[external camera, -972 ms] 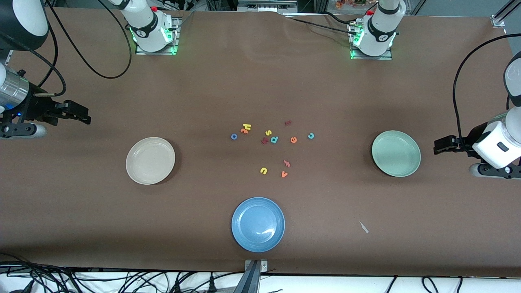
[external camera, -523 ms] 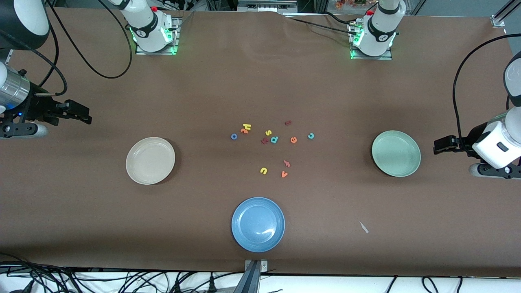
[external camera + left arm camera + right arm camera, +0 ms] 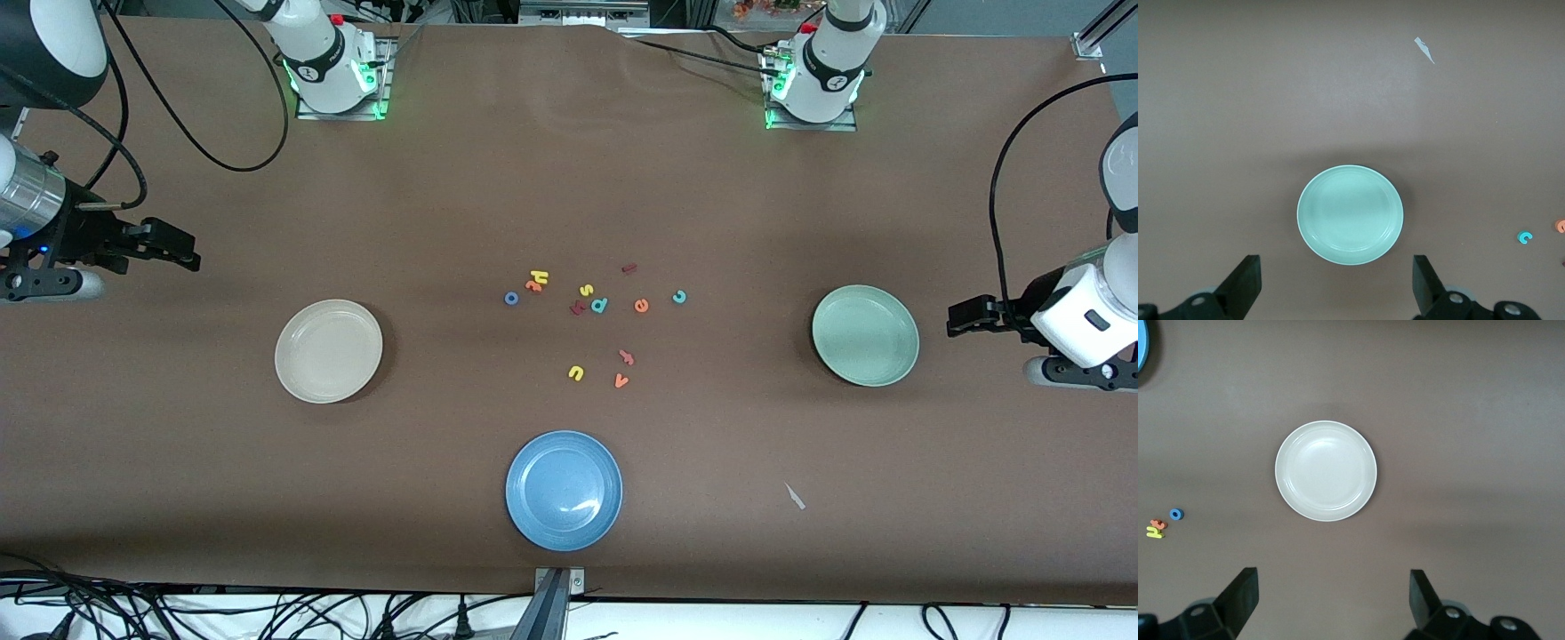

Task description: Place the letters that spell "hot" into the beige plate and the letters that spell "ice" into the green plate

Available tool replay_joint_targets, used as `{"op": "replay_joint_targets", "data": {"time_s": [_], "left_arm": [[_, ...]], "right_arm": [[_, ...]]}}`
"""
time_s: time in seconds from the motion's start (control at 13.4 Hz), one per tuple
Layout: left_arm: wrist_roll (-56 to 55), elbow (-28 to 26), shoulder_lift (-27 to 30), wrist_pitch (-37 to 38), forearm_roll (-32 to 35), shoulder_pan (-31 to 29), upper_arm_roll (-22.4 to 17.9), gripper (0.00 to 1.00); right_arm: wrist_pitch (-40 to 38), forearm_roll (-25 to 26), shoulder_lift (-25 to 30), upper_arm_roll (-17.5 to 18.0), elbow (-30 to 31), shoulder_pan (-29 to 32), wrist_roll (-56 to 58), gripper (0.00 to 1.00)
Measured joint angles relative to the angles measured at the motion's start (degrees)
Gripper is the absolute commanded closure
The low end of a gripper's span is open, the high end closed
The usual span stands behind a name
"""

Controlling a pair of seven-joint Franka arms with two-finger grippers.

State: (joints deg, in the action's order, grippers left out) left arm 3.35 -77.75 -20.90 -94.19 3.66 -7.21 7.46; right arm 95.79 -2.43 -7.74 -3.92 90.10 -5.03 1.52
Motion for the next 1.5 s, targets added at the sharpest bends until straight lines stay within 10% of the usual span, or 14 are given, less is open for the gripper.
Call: {"op": "replay_joint_targets", "data": {"time_s": [1.5], "left_arm": [[0.11,0.0,0.0,0.02,0.0,0.0,0.0,0.0]], "right_arm": [[0.31,0.0,0.0,-0.13,0.0,0.0,0.0,0.0]]}}
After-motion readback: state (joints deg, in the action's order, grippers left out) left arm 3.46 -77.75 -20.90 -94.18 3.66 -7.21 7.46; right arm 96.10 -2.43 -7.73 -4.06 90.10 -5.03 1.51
